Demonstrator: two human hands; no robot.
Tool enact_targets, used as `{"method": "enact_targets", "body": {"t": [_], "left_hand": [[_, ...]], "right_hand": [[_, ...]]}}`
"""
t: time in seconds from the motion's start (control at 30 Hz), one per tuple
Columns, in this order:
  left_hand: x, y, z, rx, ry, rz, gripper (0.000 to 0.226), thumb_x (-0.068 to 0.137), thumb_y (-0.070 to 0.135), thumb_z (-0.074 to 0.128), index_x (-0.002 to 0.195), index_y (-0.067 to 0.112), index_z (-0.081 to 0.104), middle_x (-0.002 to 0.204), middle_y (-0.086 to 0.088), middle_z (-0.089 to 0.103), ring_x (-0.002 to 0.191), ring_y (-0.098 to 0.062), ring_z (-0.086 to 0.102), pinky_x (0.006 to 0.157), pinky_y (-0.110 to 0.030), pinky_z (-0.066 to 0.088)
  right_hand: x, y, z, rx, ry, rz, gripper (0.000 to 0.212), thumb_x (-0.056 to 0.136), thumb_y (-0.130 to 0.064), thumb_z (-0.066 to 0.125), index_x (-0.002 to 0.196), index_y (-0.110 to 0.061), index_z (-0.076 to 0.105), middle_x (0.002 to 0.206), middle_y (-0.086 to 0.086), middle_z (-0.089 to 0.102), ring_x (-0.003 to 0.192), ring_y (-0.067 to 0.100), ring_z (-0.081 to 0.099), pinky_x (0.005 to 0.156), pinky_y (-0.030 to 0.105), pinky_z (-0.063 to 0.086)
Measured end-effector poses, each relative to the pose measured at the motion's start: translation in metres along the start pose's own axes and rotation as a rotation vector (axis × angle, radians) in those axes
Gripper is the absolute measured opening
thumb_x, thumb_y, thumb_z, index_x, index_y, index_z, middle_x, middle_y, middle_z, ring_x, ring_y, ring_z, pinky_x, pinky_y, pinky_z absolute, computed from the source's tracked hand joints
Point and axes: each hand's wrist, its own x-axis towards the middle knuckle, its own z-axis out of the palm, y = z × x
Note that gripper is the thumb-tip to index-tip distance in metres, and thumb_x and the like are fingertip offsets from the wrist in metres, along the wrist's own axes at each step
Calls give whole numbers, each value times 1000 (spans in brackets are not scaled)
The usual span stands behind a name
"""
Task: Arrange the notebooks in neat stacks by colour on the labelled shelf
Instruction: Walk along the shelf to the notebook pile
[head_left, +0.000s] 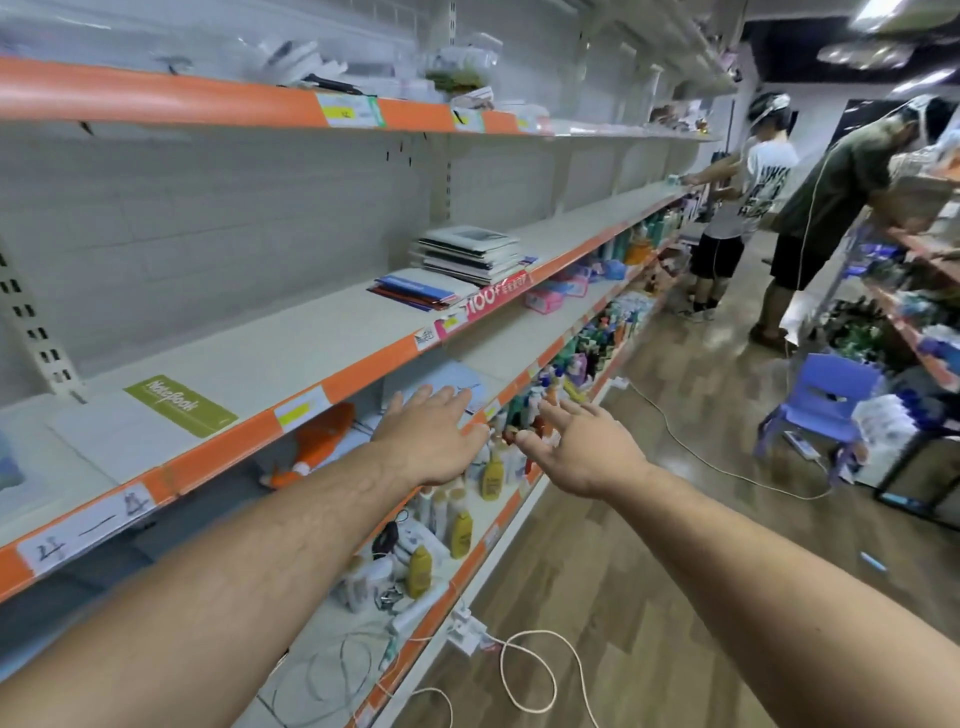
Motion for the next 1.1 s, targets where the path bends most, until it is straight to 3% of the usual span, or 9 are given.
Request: {"method": "enact_targets", "body": {"t": [0.13, 0.27, 0.47, 0.93, 1.1], "left_hand": [[41, 25, 2, 17, -2, 31, 67, 101, 57, 20, 160, 27, 10, 167, 3, 7, 154, -21, 1, 123, -49, 0], [90, 45, 8, 5, 1, 82, 64, 101, 54, 23, 159, 28, 13, 167, 2, 12, 154, -21, 4, 123, -50, 1], [183, 62, 12, 14, -5, 140, 68, 100, 58, 21, 160, 28, 10, 167, 4, 9, 154, -20, 3, 123, -49, 3], [380, 100, 1, 18, -16, 202, 67, 101, 56, 21, 160, 27, 9, 167, 3, 8, 154, -20, 3, 124, -47, 1], [446, 130, 8, 13, 19, 167, 65, 101, 56, 23, 159, 28, 13, 166, 2, 13, 153, -21, 7, 123, -49, 4]], "right_hand": [[26, 38, 0, -5, 30, 16, 95, 80, -86, 16, 157, -31, 23, 164, -1, 23, 152, 21, 13, 121, 44, 20], [65, 70, 8, -28, 42, 47, 120, 64, -97, -4, 151, -25, 38, 163, -6, 24, 151, 18, 19, 119, 46, 24], [129, 110, 0, 3, 80, 108, 104, 69, -89, 8, 153, -32, 30, 160, -2, 31, 150, 21, 21, 119, 45, 24], [292, 198, -24, 20, 78, 164, 108, 67, -91, 5, 156, -32, 24, 163, -3, 26, 151, 20, 18, 120, 44, 23], [355, 249, -33, 11, 46, 102, 98, 79, -87, 11, 156, -28, 26, 162, -1, 28, 151, 23, 20, 120, 45, 24]]}}
